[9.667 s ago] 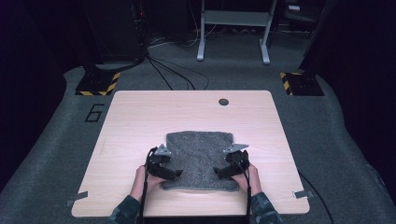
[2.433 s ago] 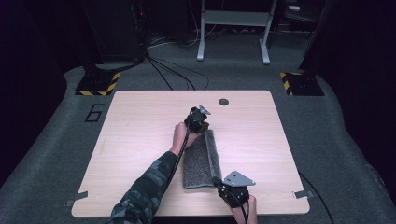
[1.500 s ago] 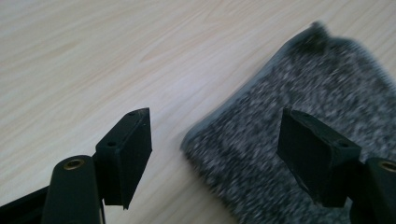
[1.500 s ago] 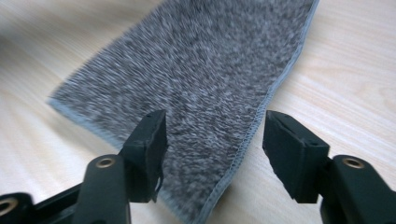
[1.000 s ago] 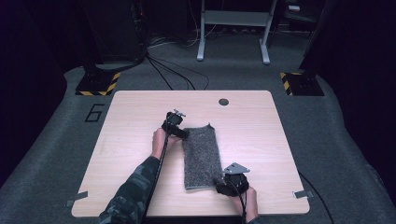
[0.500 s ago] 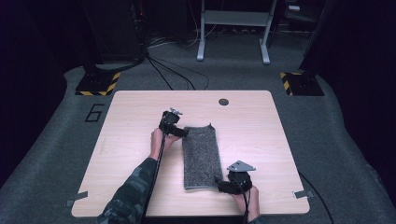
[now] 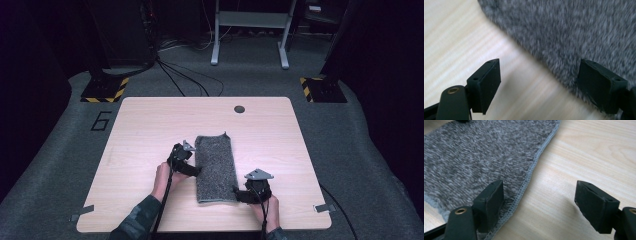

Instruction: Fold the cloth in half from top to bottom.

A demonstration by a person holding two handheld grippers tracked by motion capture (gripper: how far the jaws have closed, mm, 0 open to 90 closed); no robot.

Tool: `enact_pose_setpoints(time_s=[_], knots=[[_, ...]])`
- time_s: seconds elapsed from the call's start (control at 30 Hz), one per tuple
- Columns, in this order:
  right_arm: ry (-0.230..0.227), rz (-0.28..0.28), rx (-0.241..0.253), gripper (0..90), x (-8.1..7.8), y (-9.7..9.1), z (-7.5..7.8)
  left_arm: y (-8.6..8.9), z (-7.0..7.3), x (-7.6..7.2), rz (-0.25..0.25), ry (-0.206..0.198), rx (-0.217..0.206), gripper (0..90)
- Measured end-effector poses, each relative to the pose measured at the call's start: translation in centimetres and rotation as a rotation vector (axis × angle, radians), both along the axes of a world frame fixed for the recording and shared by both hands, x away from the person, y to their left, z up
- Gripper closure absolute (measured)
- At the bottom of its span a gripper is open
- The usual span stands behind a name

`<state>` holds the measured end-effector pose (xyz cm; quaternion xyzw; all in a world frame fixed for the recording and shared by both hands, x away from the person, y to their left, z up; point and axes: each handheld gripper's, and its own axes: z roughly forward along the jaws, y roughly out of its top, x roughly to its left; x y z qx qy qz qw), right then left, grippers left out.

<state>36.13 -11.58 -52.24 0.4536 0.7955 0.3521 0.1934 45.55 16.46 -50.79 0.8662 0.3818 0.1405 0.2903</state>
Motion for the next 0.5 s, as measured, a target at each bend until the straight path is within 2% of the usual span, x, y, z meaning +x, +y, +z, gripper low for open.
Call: enact_pose_setpoints(time_s=[0.07, 0.13, 0.3, 0.4, 0.5], knots=[[0.001, 0.005, -0.005, 23.1, -0.1, 0.1, -0.2, 0.3, -0.4, 0.0, -0.002, 0.013, -0.012, 18.3], [0.002, 0.007, 0.001, 23.0, -0.2, 0.1, -0.3, 0.5, -0.4, 0.1, 0.002, -0.003, -0.007, 17.6], [-0.002, 0.007, 0.003, 22.3, -0.9, 0.3, -0.5, 0.6, -0.3, 0.0, -0.005, 0.003, -0.014, 16.1], [-0.006, 0.004, 0.004, 21.9, -1.1, 0.3, -0.5, 0.8, 0.2, -0.8, -0.017, -0.012, -0.029, 15.6], [-0.006, -0.001, 0.003, 21.7, -1.2, 0.3, -0.5, 0.9, 0.6, -2.3, -0.037, -0.018, -0.036, 15.7]])
